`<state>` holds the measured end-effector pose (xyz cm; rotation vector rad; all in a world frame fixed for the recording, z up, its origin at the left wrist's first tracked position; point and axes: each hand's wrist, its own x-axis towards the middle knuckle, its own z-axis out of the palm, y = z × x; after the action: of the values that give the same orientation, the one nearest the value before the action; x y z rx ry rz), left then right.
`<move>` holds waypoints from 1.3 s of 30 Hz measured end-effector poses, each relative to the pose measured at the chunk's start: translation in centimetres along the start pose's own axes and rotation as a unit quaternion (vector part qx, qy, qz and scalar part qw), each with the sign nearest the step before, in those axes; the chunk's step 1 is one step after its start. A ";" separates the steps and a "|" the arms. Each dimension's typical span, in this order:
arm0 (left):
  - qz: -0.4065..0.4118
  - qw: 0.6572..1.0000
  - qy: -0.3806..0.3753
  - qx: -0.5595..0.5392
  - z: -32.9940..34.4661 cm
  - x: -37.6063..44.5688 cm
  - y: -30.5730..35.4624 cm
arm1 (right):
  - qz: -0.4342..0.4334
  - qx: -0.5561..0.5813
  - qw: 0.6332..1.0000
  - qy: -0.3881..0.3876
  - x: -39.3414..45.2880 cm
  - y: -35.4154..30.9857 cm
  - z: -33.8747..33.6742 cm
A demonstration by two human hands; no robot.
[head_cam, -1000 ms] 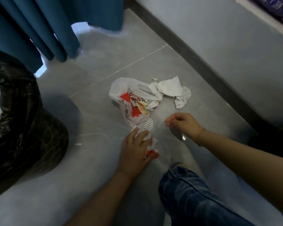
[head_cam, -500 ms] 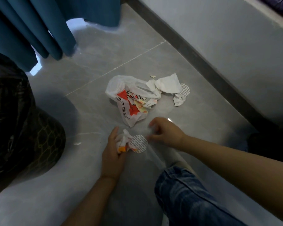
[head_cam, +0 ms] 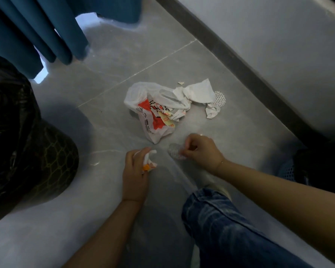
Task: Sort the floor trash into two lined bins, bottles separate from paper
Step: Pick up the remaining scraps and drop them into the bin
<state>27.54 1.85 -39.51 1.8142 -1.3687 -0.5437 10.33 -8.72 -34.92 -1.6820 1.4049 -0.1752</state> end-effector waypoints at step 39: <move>0.051 0.978 -0.028 0.199 2.1 0.4 -1.6 | 0.163 0.189 0.907 0.338 10.0 5.5 -11.5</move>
<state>27.13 0.99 -42.02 2.0382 -1.6914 -0.2802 2.80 -22.95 -36.33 -1.0711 1.9796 -0.8466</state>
